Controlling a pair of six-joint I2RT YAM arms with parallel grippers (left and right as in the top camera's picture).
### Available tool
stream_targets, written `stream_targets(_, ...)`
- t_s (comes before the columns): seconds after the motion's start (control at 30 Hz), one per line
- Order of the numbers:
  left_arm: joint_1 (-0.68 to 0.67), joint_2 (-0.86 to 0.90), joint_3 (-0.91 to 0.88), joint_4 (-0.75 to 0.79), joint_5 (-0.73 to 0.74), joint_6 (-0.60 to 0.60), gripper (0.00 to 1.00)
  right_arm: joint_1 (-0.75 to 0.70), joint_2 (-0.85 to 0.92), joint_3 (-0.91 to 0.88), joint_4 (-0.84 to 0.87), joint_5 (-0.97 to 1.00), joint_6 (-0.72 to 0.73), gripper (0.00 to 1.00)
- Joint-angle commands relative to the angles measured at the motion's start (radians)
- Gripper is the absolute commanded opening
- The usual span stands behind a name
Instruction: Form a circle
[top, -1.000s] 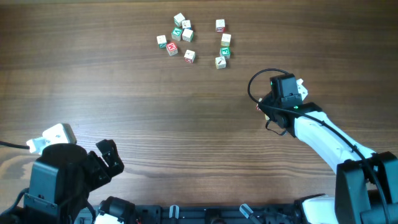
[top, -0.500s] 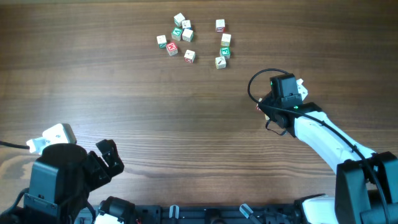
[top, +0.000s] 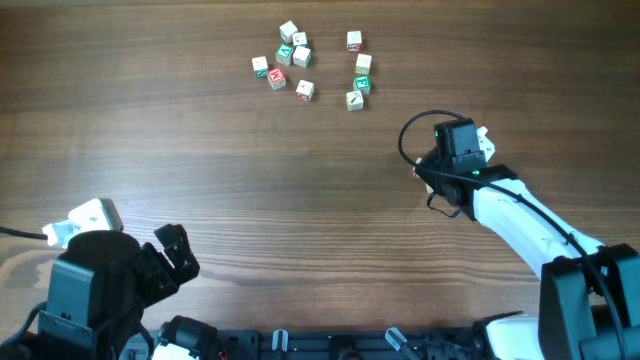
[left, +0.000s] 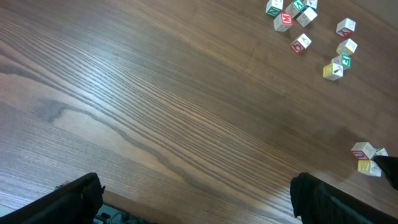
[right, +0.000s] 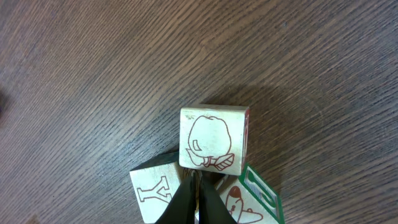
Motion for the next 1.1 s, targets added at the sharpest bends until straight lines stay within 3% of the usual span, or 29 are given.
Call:
stream_targets(0.0,0.005,0.002,0.000,0.002,0.005,-0.010,1.00,0.004,0.015,-0.010,-0.005,-0.001,-0.010,0.05)
stream_targets(0.8,0.005,0.002,0.000,0.002,0.005,-0.010,1.00,0.004,0.011,0.007,0.053,0.014,-0.052,0.05)
stream_targets(1.07,0.005,0.002,0.000,0.002,0.005,-0.010,1.00,0.004,-0.174,0.013,-0.033,0.011,-0.068,0.05)
